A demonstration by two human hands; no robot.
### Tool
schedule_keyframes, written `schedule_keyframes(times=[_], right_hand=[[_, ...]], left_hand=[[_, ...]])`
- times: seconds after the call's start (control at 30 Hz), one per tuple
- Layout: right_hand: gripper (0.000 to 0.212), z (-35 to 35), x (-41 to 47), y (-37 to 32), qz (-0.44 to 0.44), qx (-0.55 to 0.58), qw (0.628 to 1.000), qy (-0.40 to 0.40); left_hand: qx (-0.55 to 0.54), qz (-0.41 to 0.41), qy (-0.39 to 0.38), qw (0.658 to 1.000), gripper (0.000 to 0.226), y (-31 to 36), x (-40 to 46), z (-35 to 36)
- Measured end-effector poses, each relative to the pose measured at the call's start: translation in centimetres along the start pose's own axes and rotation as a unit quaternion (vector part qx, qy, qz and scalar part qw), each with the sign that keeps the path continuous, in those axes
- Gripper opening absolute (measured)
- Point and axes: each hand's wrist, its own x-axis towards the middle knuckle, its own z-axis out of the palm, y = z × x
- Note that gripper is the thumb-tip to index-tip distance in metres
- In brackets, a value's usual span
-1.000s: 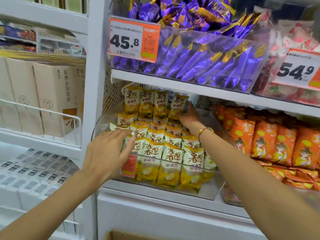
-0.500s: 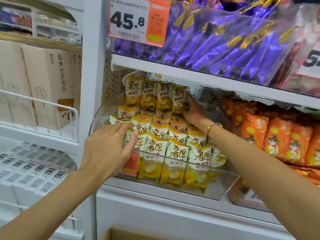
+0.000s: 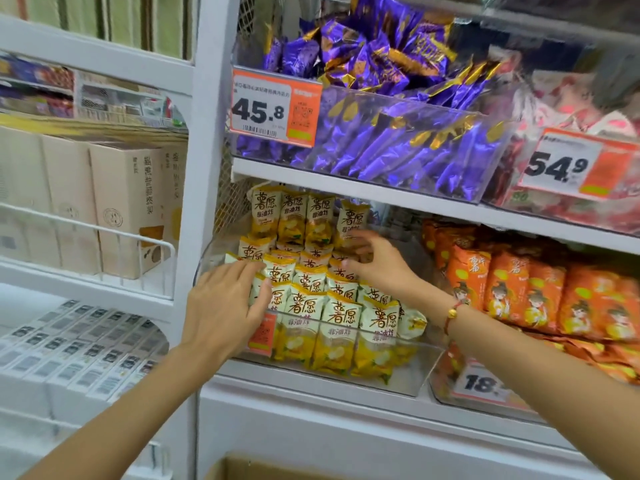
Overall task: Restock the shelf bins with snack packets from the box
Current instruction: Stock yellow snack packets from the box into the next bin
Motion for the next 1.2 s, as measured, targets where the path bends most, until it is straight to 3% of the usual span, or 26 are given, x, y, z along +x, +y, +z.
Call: schedule_keyframes(times=[0.13,0.27,0.33,0.4,0.5,0.63,0.77,0.83,0.9,1.03,1.1,1.2], right_hand=[[0.028,-1.5,-6.5,-1.2,-0.094,-0.028,0.993,-0.066],[0.012,-2.1,-12.1,-0.2,-0.099,-0.043,0.979,-0.175],[0.017,-1.6,-14.2,1.5,-0.072,-0.103,0.96,-0.251],[0.025,-0.4,-16.1,3.7,-0.035,-0.178,0.916,-0.358],[0.034,2.3,-19.0,7.3,0.018,-0.268,0.848,-0.458],[0.038,7.6,-23.2,13.9,0.091,-0.273,0.834,-0.472],[0.038,12.5,-28.7,19.2,0.166,-0.215,0.853,-0.447],[0.042,14.5,-31.6,20.8,0.153,-0.227,0.848,-0.454],[0.05,16.1,-34.0,21.9,0.129,-0.255,0.829,-0.481],[0.06,17.6,-35.6,23.4,0.046,-0.34,0.759,-0.553],[0.065,18.0,-35.5,23.9,-0.019,-0.38,0.728,-0.57],[0.064,18.3,-35.3,24.4,-0.121,-0.411,0.712,-0.556]], left_hand=[[-0.016,0.051,0.034,0.998,0.046,0.9,0.0,-1.2],[-0.073,0.122,0.039,0.989,0.029,4.9,-1.6,-3.4],[-0.113,0.12,-0.024,0.986,0.019,6.8,-3.3,-3.5],[-0.089,0.127,-0.141,0.978,0.018,8.0,-5.4,-2.6],[-0.001,0.167,-0.33,0.929,0.023,8.9,-9.4,-0.1],[0.004,0.13,-0.466,0.875,0.018,9.0,-16.5,4.8],[-0.125,-0.135,-0.499,0.847,0.02,8.7,-25.1,9.5],[-0.111,-0.177,-0.536,0.818,0.024,7.9,-28.6,11.1],[-0.08,-0.17,-0.609,0.77,0.03,6.9,-30.8,11.9],[0.045,-0.056,-0.75,0.657,0.07,5.0,-32.5,12.2],[0.091,-0.046,-0.763,0.638,0.074,4.8,-33.1,12.2],[0.121,-0.035,-0.755,0.644,0.059,4.7,-34.9,12.8]])
